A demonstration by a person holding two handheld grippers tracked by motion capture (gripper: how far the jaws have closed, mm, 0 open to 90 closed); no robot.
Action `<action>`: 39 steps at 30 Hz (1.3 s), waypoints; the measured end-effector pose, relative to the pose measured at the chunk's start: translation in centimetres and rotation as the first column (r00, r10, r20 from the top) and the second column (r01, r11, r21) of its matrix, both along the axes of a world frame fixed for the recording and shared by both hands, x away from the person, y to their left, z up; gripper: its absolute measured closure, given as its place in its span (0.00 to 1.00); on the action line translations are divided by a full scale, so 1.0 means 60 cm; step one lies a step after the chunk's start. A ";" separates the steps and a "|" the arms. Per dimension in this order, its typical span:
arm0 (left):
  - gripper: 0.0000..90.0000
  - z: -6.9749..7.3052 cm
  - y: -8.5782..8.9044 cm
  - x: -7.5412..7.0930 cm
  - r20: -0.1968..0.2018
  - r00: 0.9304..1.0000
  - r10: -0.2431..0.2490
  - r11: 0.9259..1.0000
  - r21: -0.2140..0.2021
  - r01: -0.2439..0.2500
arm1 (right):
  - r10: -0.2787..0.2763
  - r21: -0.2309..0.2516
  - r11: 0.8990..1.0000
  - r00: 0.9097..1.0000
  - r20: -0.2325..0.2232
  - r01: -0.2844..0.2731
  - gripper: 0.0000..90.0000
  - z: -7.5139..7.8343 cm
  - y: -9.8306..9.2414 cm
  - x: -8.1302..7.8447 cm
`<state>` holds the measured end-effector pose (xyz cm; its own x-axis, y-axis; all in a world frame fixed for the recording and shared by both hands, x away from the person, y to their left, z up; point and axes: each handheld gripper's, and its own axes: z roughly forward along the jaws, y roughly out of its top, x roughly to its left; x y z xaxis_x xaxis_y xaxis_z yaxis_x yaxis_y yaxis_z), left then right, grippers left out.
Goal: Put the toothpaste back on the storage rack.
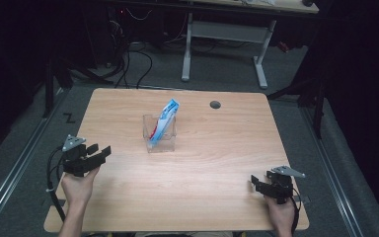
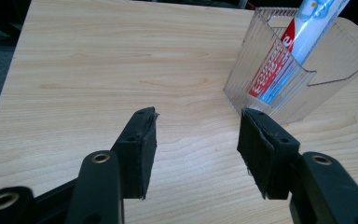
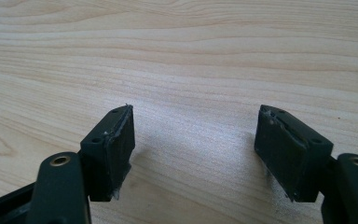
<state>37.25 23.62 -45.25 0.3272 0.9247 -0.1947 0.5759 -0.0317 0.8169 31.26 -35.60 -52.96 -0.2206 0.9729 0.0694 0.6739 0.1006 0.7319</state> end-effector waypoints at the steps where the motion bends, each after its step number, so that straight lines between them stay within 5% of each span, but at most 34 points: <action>1: 0.52 -0.002 -0.001 0.000 0.000 1.000 0.000 1.000 0.004 0.000 | -0.001 0.000 1.000 1.000 0.001 0.001 0.32 0.000 0.000 0.000; 26: 0.53 -0.051 -0.017 0.000 -0.065 0.998 -0.017 1.000 0.009 0.017 | 0.000 -0.001 1.000 1.000 0.000 0.000 0.32 0.000 0.000 0.000; 39: 0.51 -0.074 -0.030 0.001 -0.088 0.996 -0.018 0.999 0.047 0.022 | 0.000 -0.003 1.000 1.000 0.000 0.000 0.32 0.000 0.001 0.000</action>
